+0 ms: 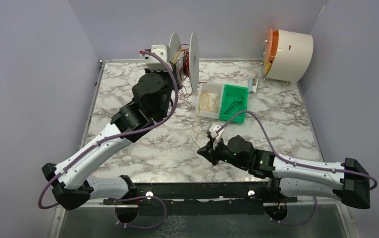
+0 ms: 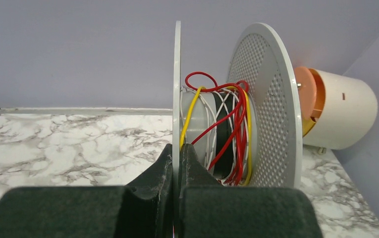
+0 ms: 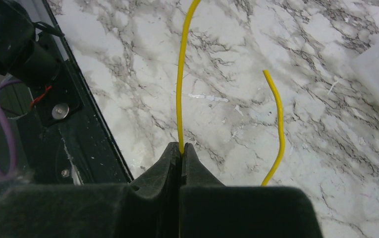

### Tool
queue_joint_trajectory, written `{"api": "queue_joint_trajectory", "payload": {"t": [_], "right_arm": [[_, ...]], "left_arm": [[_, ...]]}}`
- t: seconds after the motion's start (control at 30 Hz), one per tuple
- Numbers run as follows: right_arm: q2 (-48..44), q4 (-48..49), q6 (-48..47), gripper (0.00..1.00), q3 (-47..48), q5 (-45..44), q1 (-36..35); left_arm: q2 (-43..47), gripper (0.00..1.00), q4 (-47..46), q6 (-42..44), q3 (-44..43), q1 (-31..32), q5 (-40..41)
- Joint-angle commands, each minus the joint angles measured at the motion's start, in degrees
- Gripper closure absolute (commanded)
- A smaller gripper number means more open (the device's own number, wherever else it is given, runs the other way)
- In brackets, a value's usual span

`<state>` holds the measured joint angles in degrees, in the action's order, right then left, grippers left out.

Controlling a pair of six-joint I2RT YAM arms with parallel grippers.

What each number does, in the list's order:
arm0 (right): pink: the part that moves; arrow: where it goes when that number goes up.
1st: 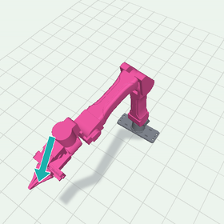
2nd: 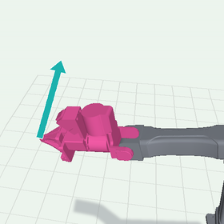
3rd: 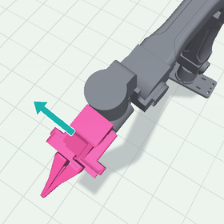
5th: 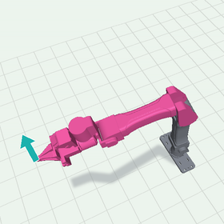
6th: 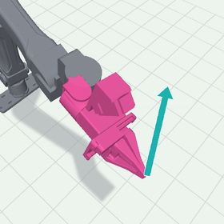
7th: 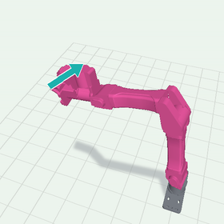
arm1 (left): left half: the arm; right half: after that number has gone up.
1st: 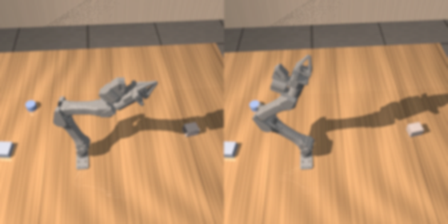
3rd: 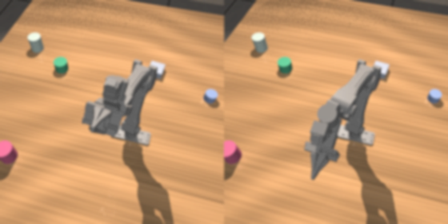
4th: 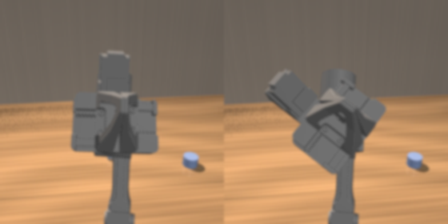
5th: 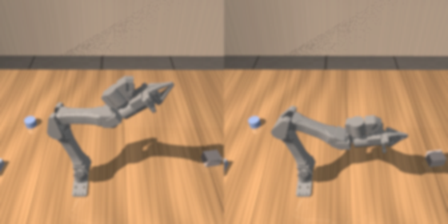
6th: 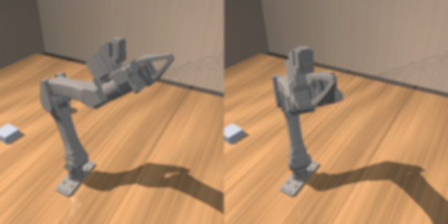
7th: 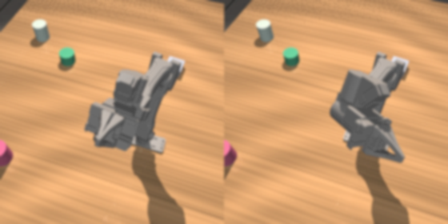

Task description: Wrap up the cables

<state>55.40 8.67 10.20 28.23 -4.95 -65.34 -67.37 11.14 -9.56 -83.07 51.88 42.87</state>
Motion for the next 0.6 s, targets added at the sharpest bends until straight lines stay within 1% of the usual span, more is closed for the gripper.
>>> {"api": "queue_joint_trajectory", "payload": {"t": [0.0,0.13,0.27,0.37,0.43,0.57], "right_arm": [[2.2,-8.3,-2.7,0.99,6.4,-8.2,-5.8],[3.6,-12.7,-2.8,0.99,11.4,-11.3,-11.0],[5.4,-18.0,-2.7,0.99,17.4,-17.8,-18.5],[6.8,-22.2,-2.8,0.99,22.4,-22.8,-23.7],[7.9,-24.7,-2.5,0.99,25.7,-26.3,-26.0],[9.2,-29.2,-2.2,0.99,31.5,-29.1,-28.0]], "left_arm": [[-2.4,1.00,-10.4,5.2,-1.7,0.1,5.7],[-5.7,1.00,-12.0,8.4,-2.3,-0.3,7.5],[-8.2,1.00,-13.0,10.9,-2.2,-1.2,8.5],[-9.6,1.00,-12.0,11.5,-1.6,-1.9,8.5],[-9.7,1.00,-12.1,11.5,-0.1,-2.0,8.3],[-8.4,1.00,-12.3,10.5,4.0,-2.4,6.9]]}}
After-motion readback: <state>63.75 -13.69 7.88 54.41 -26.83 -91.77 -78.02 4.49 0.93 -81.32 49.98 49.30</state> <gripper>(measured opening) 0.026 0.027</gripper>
